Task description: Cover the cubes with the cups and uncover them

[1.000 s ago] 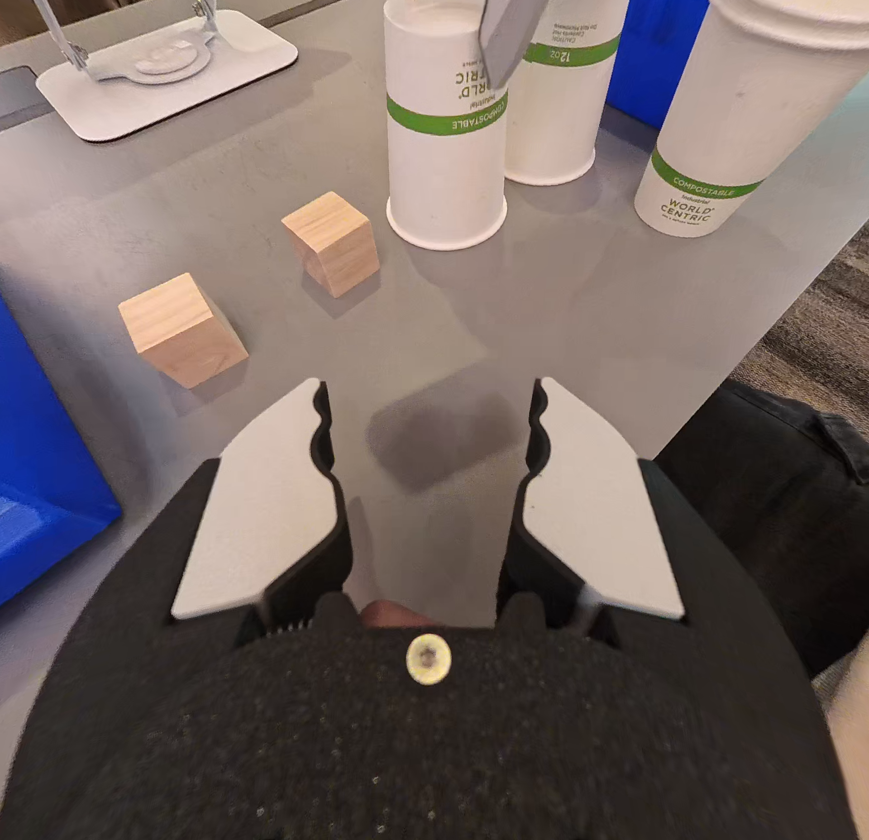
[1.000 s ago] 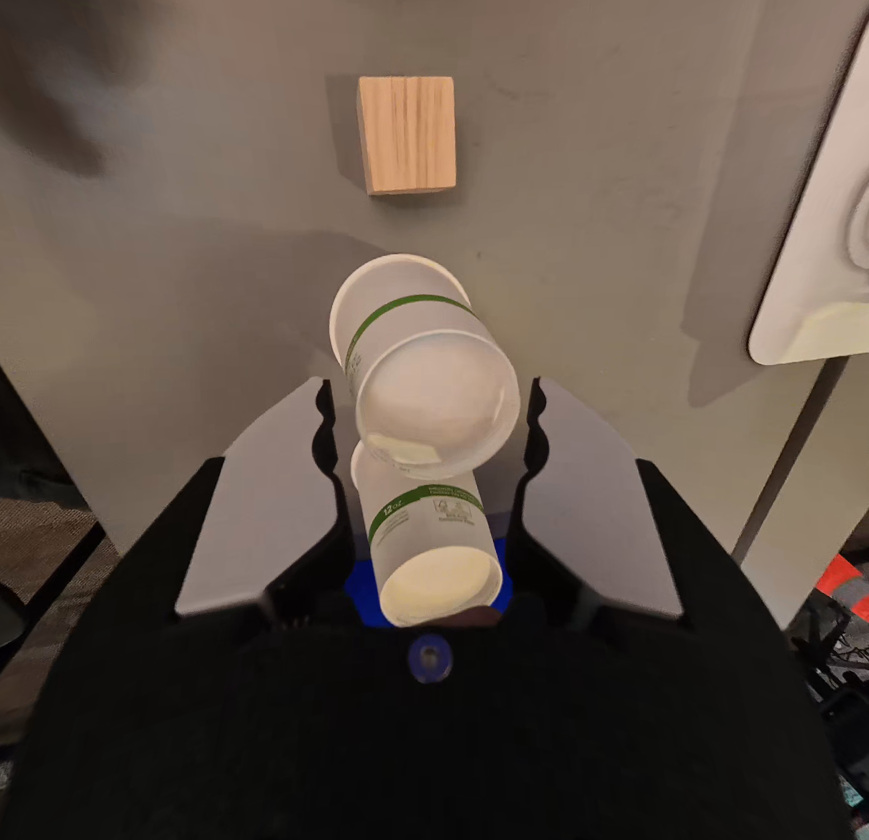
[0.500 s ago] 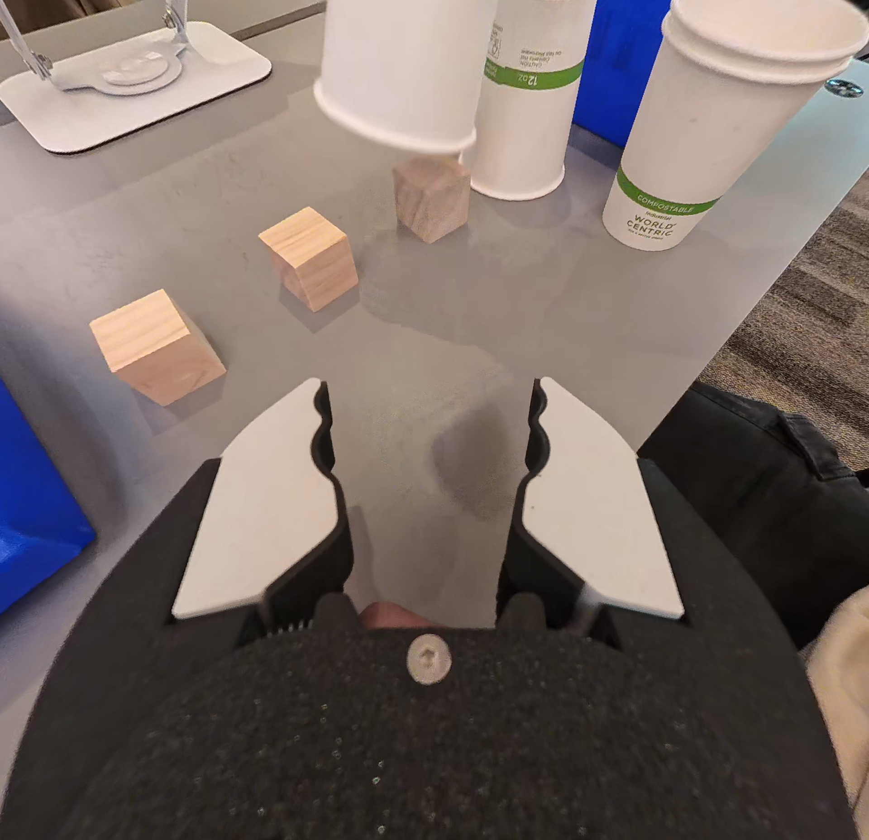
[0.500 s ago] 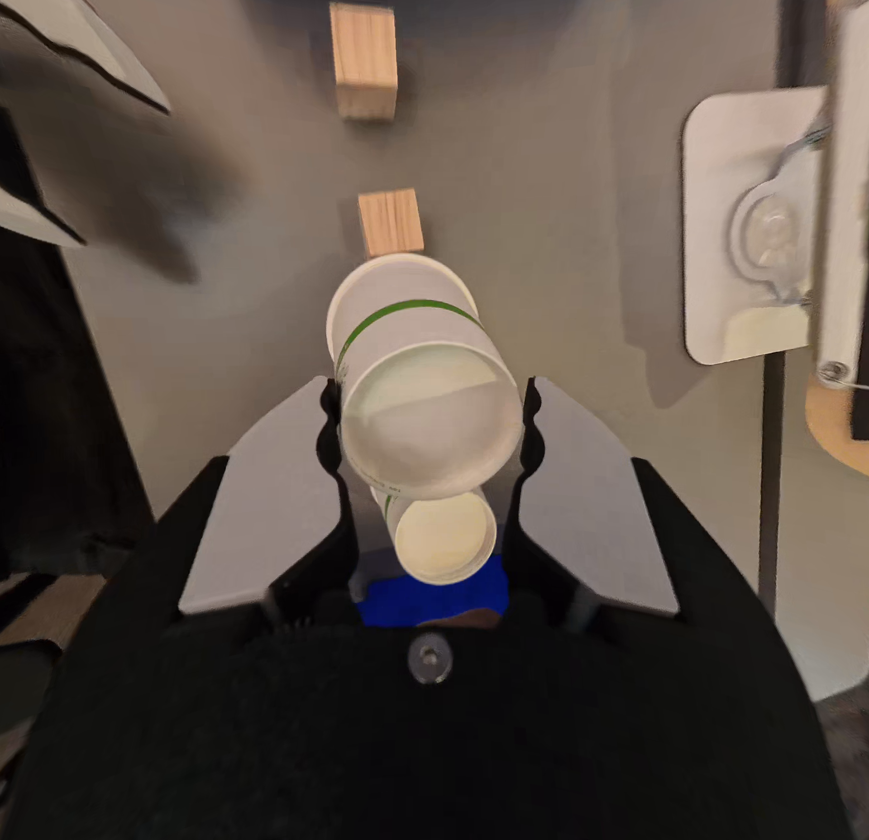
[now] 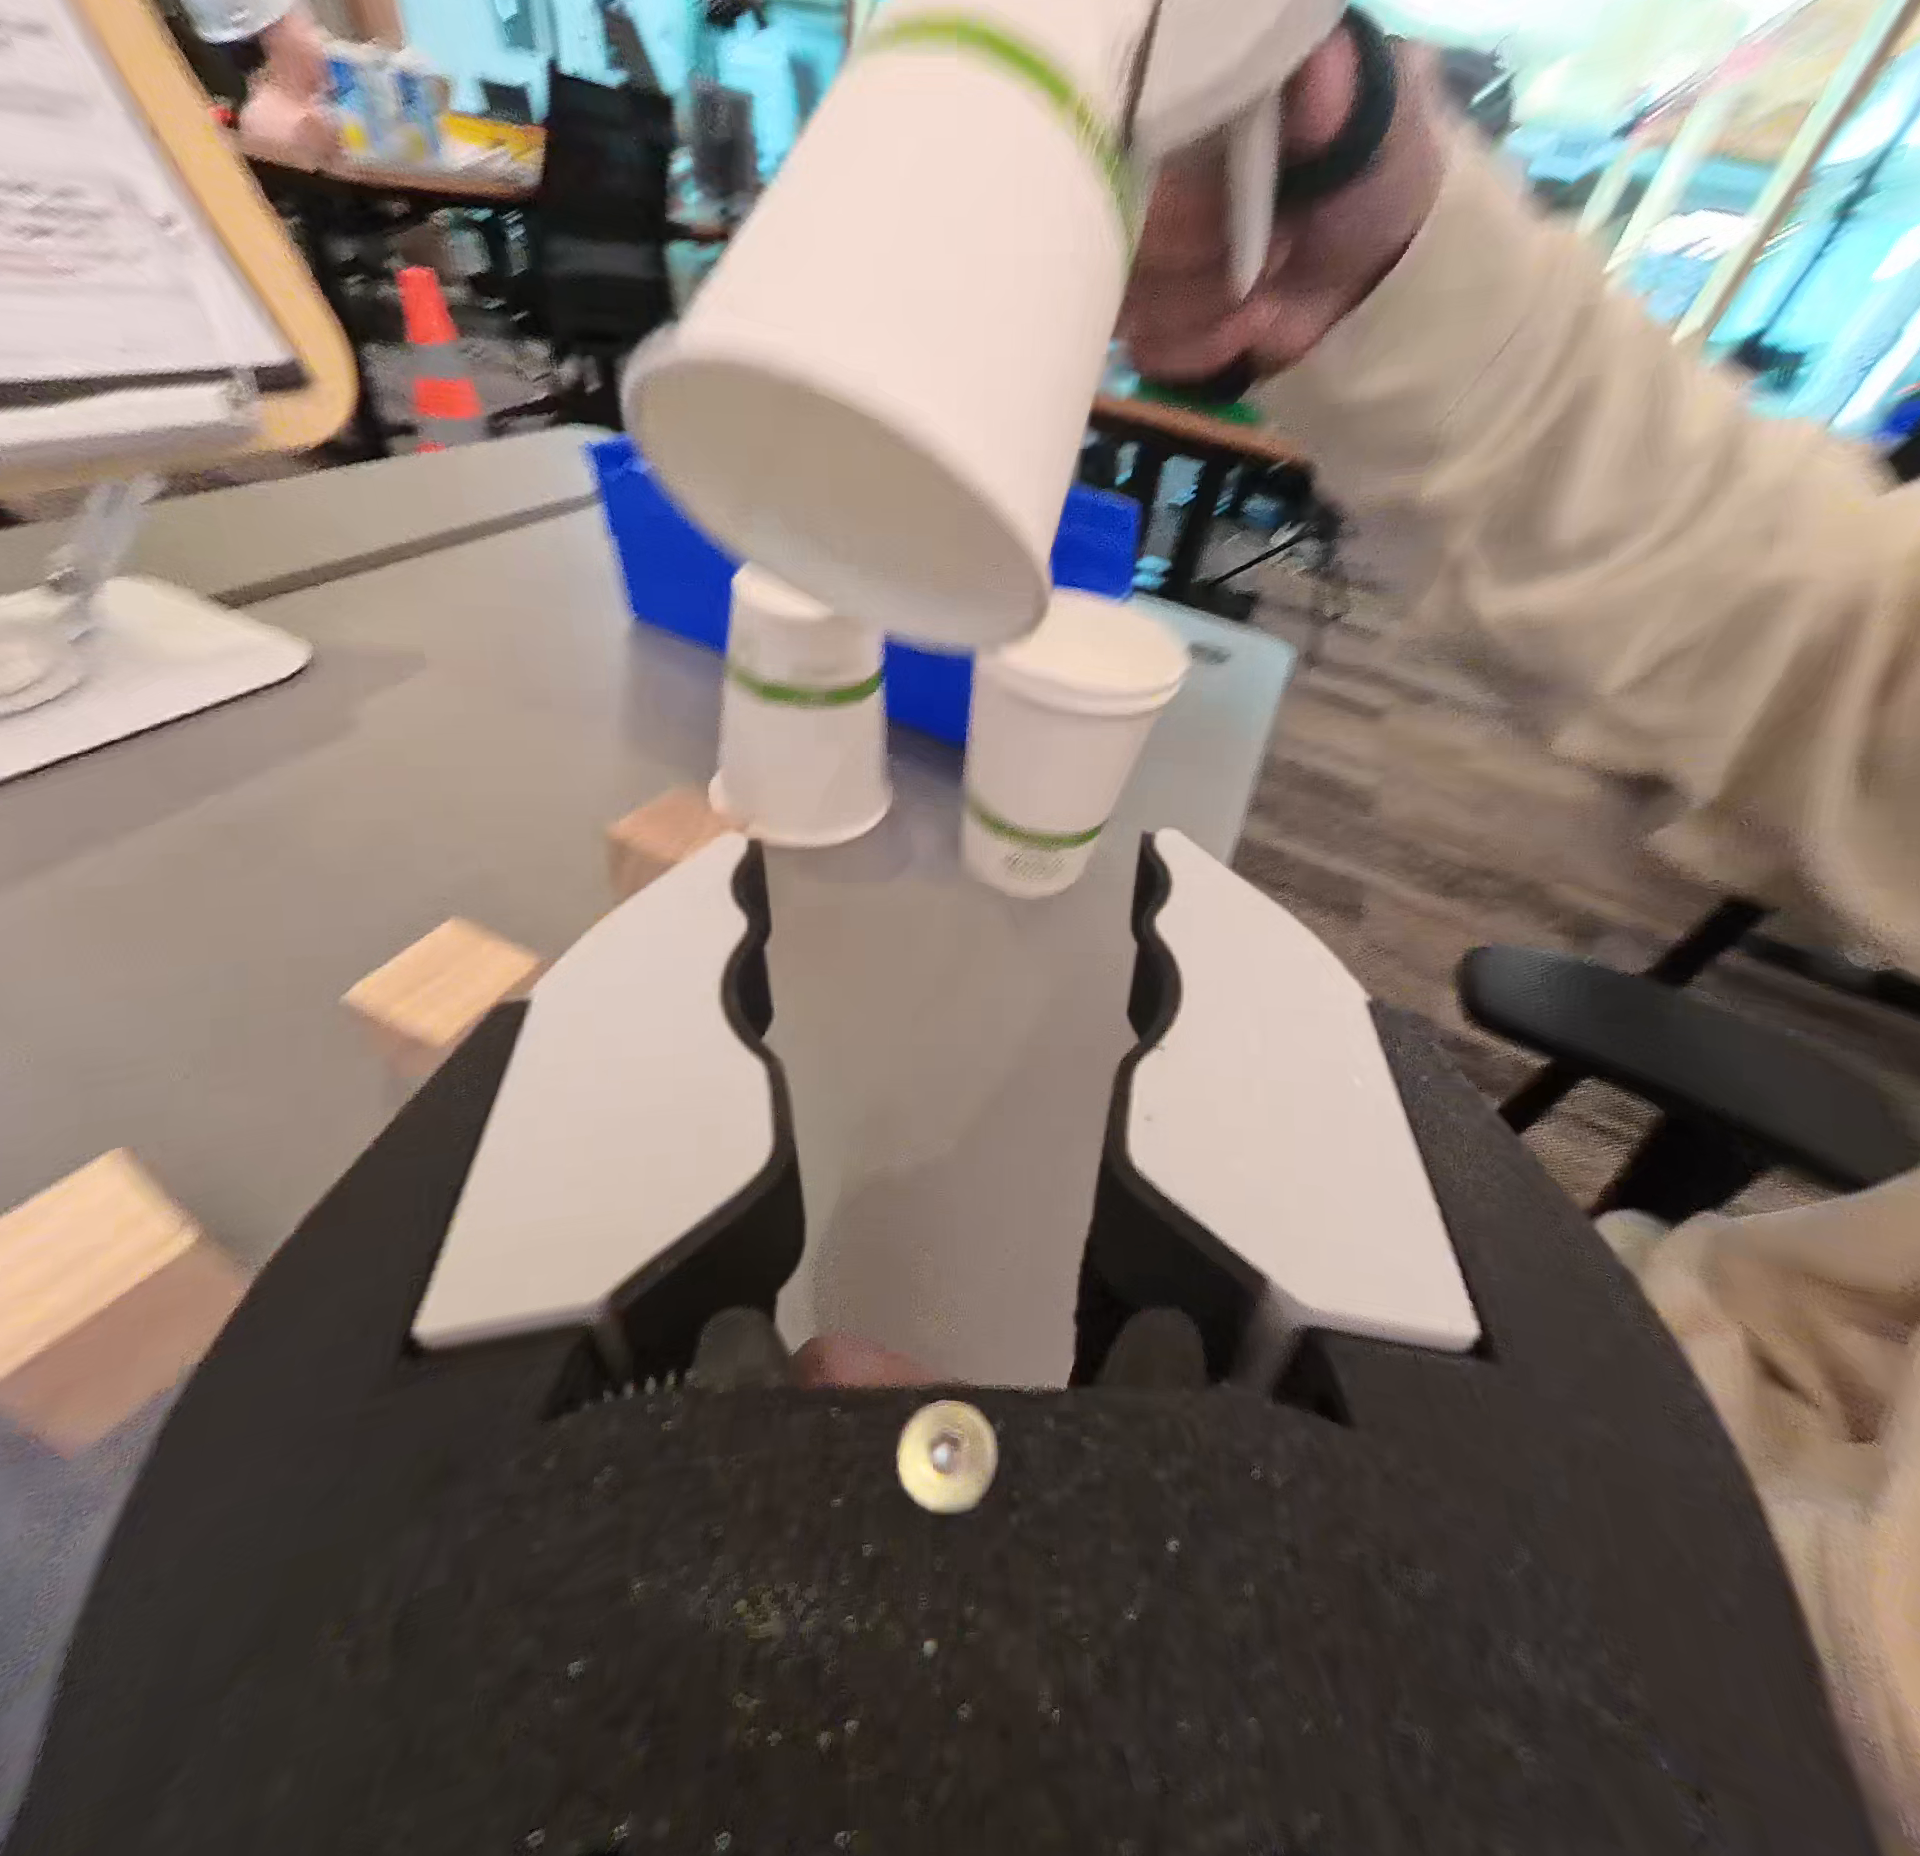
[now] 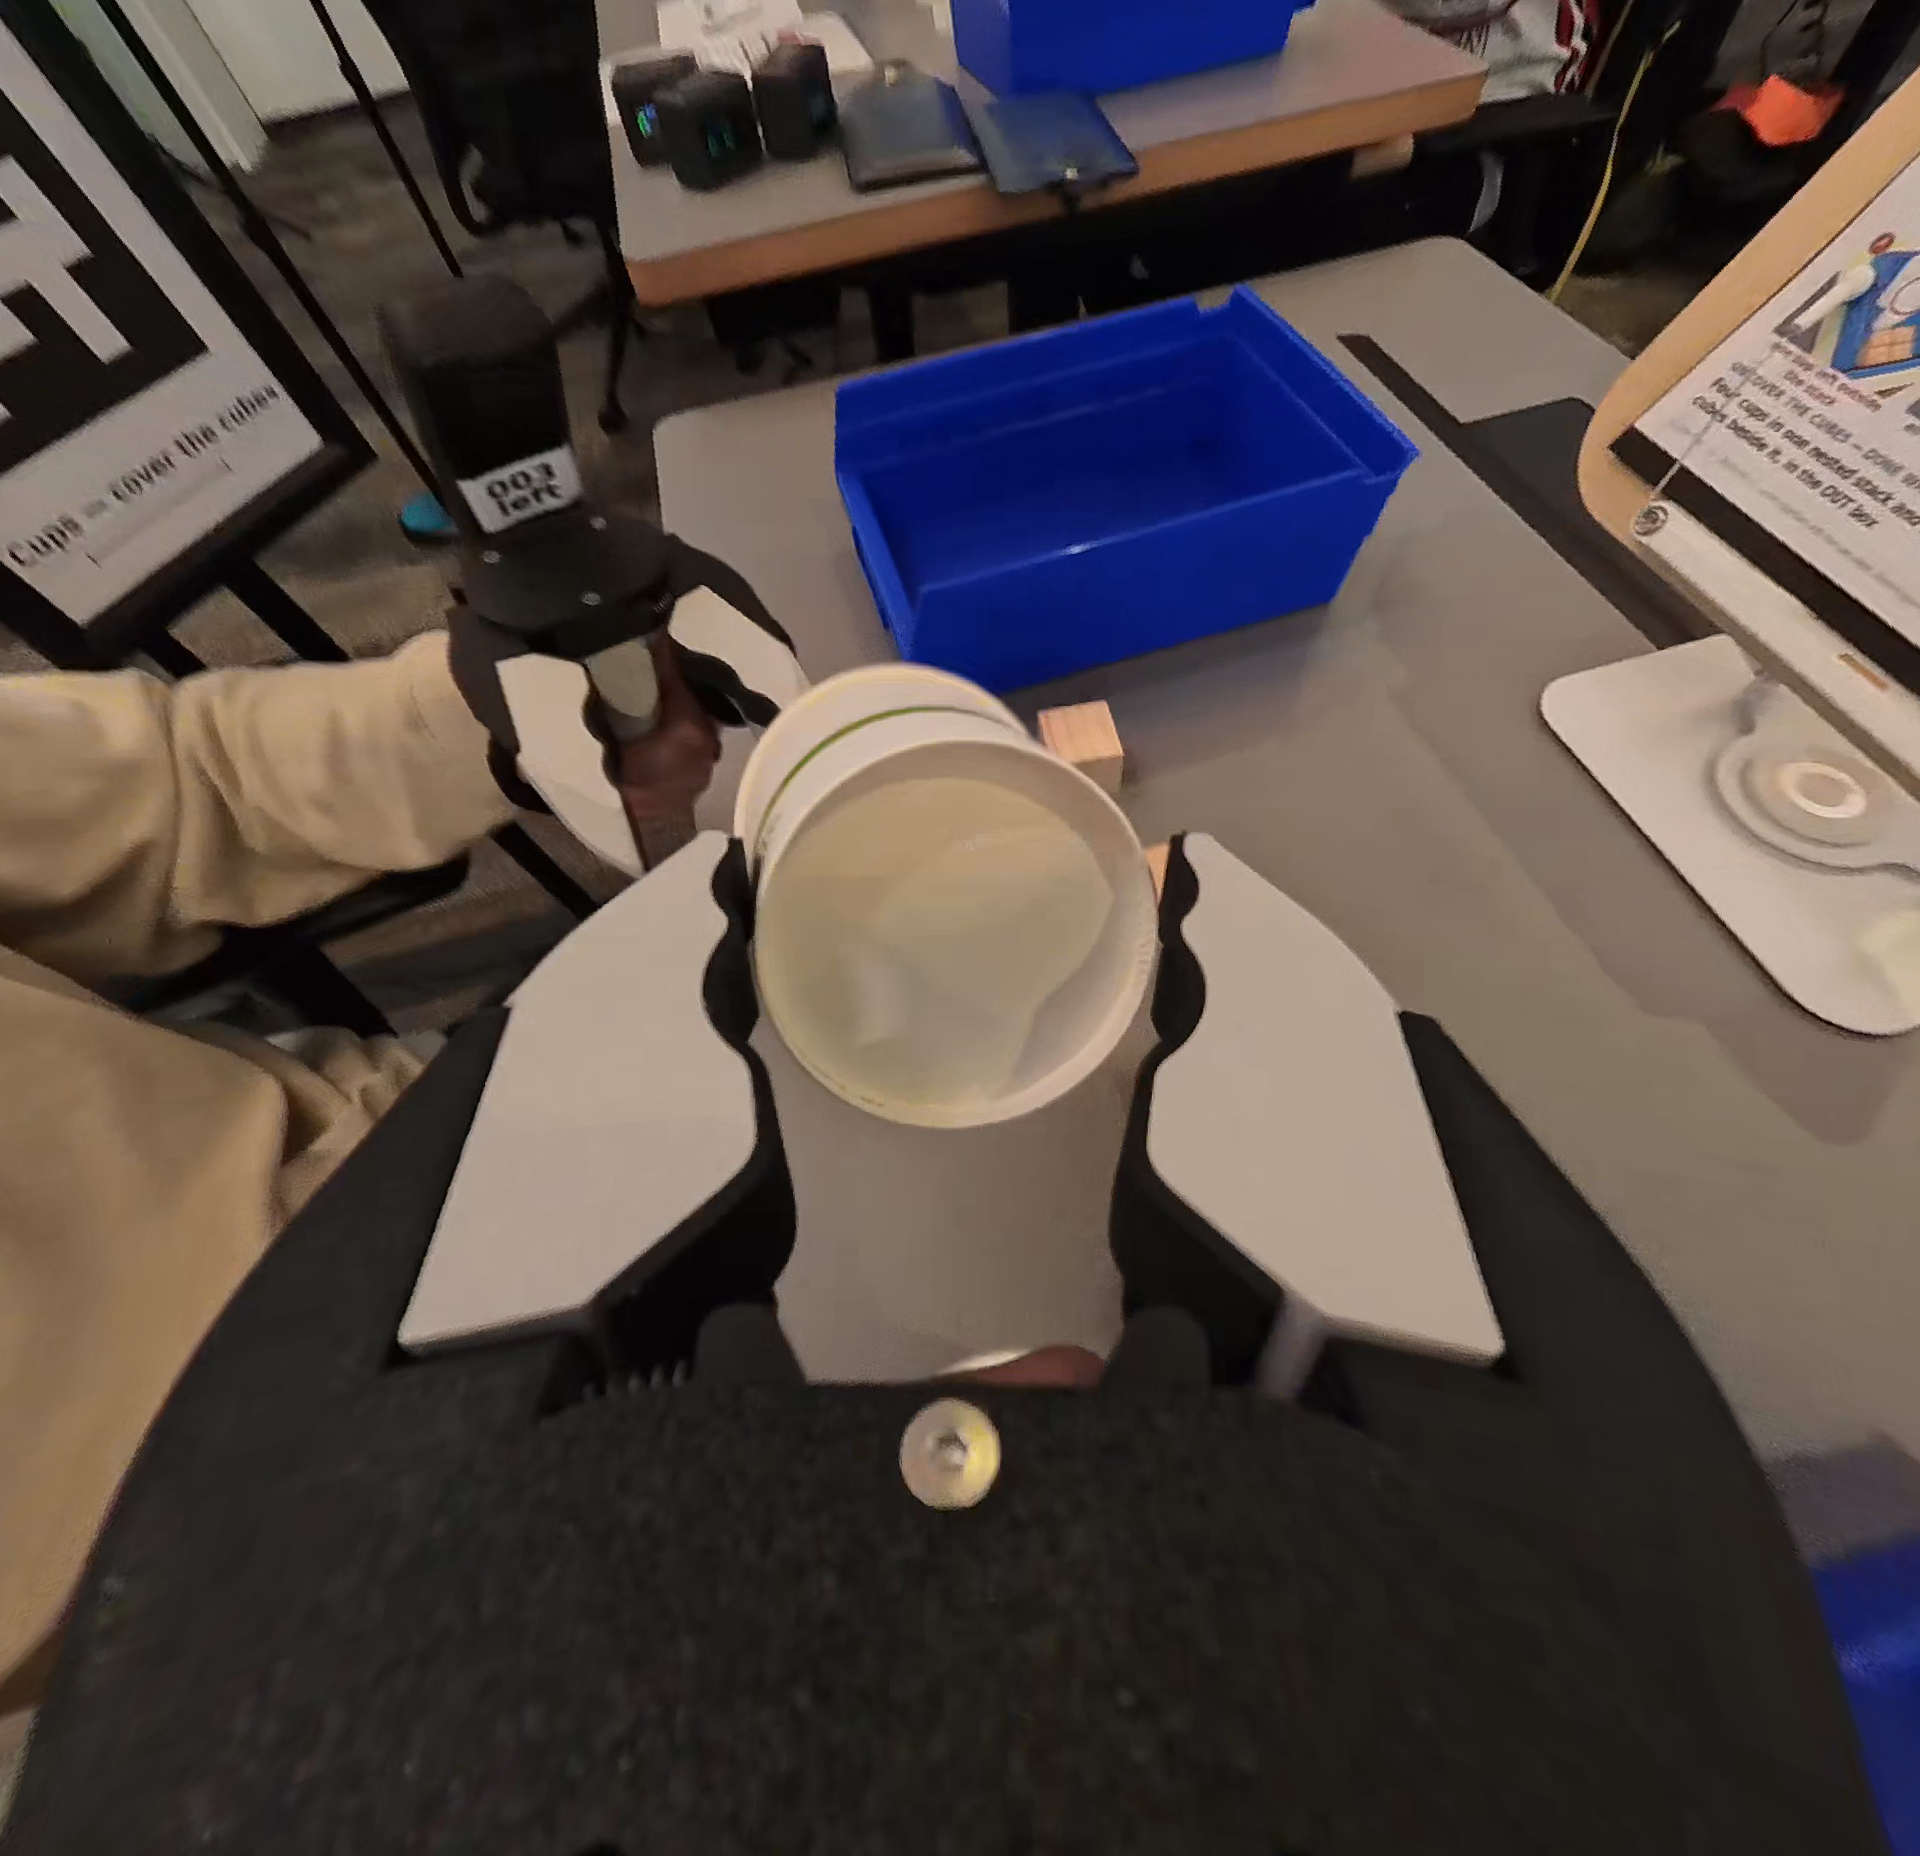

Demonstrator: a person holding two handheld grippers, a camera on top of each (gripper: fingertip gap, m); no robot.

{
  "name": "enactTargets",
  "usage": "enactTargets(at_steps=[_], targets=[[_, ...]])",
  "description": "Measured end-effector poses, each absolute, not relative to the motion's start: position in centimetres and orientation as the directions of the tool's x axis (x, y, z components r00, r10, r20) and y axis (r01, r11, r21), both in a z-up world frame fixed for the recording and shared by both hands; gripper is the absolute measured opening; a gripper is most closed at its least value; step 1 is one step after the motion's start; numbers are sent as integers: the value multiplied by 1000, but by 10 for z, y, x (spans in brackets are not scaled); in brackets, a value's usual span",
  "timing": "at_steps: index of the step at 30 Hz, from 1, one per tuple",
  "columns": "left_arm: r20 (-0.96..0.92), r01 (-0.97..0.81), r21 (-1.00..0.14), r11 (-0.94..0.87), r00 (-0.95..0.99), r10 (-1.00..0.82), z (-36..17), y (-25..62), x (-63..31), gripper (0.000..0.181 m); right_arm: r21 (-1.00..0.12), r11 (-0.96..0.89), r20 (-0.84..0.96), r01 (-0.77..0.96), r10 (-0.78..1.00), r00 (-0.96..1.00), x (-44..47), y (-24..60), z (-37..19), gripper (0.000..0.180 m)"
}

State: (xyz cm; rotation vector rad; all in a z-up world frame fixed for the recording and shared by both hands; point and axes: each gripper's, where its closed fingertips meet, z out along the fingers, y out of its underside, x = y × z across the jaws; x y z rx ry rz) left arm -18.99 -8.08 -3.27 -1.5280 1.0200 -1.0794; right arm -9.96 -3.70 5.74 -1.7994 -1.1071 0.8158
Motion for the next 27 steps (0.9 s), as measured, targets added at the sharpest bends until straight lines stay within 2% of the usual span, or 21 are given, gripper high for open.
enactTargets(at_steps=[1,4,6,11,17,20,22,27], targets=[[163,-66,-981,-183,228,-960,-24,-80,-186,67,-908,-259,-119,329,913,390,-104,-38,58,75],[189,16,-982,-189,156,-970,-4,-78,-175,64,-911,-310,-184,273,896,405,-115,-36,51,75],[241,-14,-970,-244,107,-965,-10,-81,-164,66,-905,-317,-187,282,895,404,-120,-34,44,75],[304,-94,-943,-318,139,-943,-46,-75,-154,67,-905,-323,-196,275,893,406,-129,-24,50,75],[344,100,-936,-336,71,-936,-16,-71,-156,64,-915,-298,-178,274,904,390,-152,-25,59,75],[334,191,-927,-322,37,-942,7,-70,-172,52,-908,-276,-141,314,910,391,-153,-29,55,75],[347,239,-914,-328,40,-937,17,-64,-184,37,-902,-285,-152,325,913,379,-151,-33,52,75],[356,252,-903,-347,-14,-935,36,-60,-199,19,-864,-297,-136,406,915,379,-142,-43,26,74]])
